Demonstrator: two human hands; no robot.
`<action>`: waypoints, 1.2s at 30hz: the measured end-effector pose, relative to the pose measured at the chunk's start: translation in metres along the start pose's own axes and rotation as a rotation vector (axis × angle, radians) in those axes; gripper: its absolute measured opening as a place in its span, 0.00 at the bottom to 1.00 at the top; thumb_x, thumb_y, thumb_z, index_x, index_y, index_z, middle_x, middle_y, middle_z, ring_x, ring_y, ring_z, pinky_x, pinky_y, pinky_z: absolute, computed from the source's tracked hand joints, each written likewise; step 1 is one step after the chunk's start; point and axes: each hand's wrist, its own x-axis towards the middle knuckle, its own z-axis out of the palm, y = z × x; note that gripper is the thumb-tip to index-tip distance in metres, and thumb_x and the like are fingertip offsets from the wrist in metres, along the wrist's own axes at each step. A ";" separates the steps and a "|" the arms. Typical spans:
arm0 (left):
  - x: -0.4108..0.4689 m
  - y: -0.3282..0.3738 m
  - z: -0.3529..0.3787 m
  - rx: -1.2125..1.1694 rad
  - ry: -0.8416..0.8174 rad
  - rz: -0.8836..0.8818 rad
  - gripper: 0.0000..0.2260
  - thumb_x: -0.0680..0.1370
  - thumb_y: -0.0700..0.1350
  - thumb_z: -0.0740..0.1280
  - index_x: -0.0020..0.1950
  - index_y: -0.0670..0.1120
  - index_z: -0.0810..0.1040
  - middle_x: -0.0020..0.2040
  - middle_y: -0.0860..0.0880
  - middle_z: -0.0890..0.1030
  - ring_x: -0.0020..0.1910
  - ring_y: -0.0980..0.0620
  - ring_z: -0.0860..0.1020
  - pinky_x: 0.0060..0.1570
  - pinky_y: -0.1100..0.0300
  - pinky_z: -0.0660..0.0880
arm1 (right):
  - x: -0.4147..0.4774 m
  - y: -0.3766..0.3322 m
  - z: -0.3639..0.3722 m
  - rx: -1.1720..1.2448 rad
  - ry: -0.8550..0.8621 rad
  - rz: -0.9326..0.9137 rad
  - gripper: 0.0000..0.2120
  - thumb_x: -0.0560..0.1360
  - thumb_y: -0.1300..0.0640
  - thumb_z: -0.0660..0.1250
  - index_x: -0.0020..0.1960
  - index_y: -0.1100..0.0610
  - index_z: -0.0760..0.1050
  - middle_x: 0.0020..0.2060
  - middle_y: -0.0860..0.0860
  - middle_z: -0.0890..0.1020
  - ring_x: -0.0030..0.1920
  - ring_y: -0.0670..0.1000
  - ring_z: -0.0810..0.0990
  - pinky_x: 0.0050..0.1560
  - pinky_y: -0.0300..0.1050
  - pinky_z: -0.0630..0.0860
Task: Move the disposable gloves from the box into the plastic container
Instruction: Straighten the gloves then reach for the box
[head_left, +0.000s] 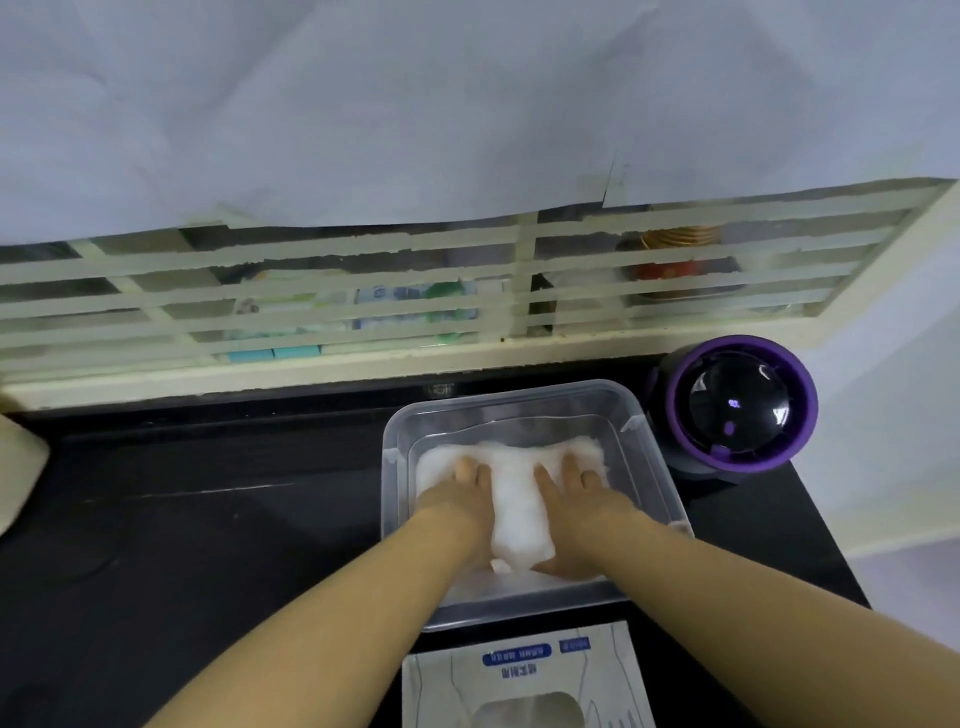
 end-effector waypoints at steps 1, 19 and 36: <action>-0.004 -0.001 -0.004 -0.001 -0.017 0.009 0.49 0.77 0.54 0.69 0.77 0.40 0.33 0.78 0.39 0.41 0.70 0.41 0.66 0.63 0.53 0.71 | -0.002 0.001 -0.003 0.003 0.002 -0.010 0.52 0.74 0.34 0.62 0.76 0.54 0.29 0.75 0.61 0.33 0.76 0.64 0.43 0.73 0.60 0.56; -0.149 -0.030 0.085 -0.013 0.652 0.649 0.14 0.82 0.49 0.59 0.66 0.52 0.75 0.60 0.54 0.76 0.53 0.50 0.79 0.49 0.54 0.76 | -0.106 -0.041 0.059 -0.515 0.171 -0.605 0.24 0.80 0.60 0.59 0.74 0.48 0.61 0.47 0.54 0.76 0.42 0.58 0.75 0.39 0.50 0.72; -0.121 -0.018 0.126 0.119 0.309 0.417 0.45 0.74 0.61 0.69 0.80 0.48 0.46 0.80 0.53 0.41 0.78 0.49 0.49 0.76 0.51 0.52 | -0.091 -0.028 0.083 -0.325 0.685 -0.794 0.13 0.59 0.64 0.77 0.33 0.51 0.75 0.27 0.44 0.74 0.23 0.48 0.60 0.26 0.38 0.63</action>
